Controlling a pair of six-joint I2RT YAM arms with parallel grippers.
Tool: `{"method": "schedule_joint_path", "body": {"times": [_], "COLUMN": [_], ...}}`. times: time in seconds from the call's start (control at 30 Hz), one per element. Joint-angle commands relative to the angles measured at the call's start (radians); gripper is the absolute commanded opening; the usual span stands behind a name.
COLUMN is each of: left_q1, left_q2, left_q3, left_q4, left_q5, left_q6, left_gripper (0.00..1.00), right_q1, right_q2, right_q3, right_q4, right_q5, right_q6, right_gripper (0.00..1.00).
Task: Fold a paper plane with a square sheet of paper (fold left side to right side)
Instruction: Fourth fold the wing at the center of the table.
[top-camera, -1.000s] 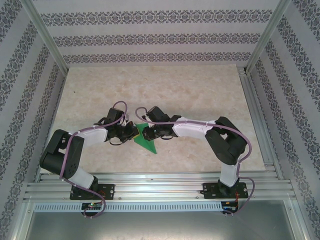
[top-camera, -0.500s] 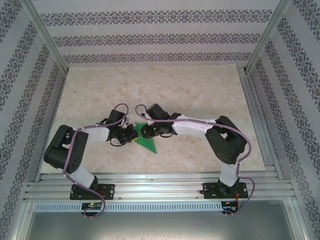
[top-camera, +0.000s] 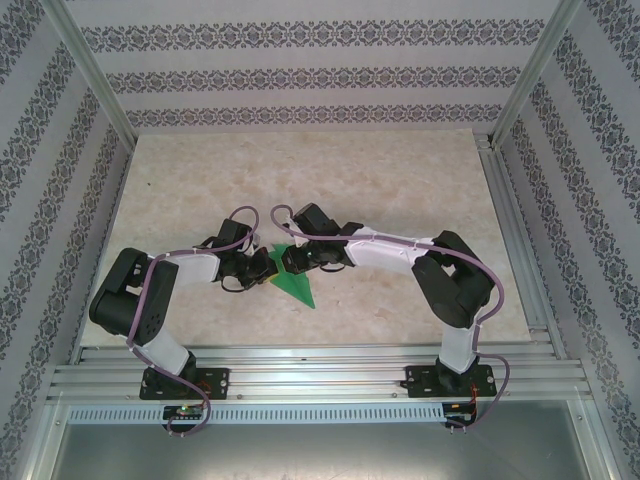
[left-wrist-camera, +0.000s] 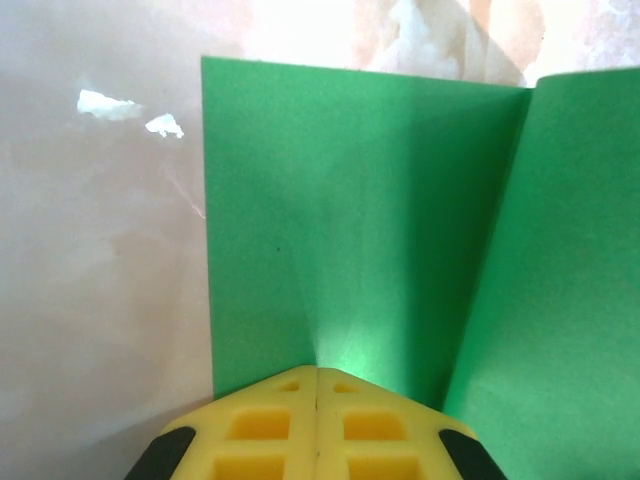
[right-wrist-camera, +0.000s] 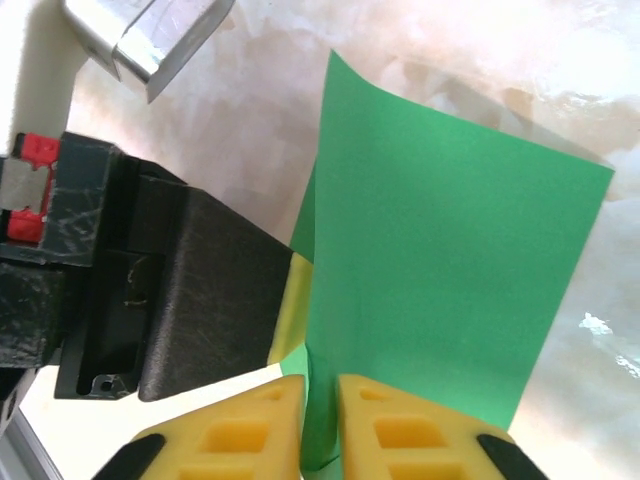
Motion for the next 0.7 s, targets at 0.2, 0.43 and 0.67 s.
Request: {"method": "schedule_joint_path", "body": {"times": [0.2, 0.43, 0.67], "left_q1": [-0.012, -0.012, -0.012], "left_q2": [0.031, 0.032, 0.032], "left_q3": [0.008, 0.010, 0.012], "left_q4": [-0.057, -0.067, -0.077], "left_q5": [-0.061, -0.066, -0.071], "left_q6": [0.039, 0.047, 0.052], "left_gripper": [0.00, 0.00, 0.00], "right_q1": [-0.023, -0.076, -0.118], "right_q2": [0.006, 0.077, 0.106], "right_q3": [0.028, 0.032, 0.025], "right_q4": [-0.018, 0.036, 0.056], "right_q5": [-0.068, -0.163, -0.191], "right_q6": [-0.057, -0.106, -0.128], "right_gripper": [0.00, 0.00, 0.00]}}
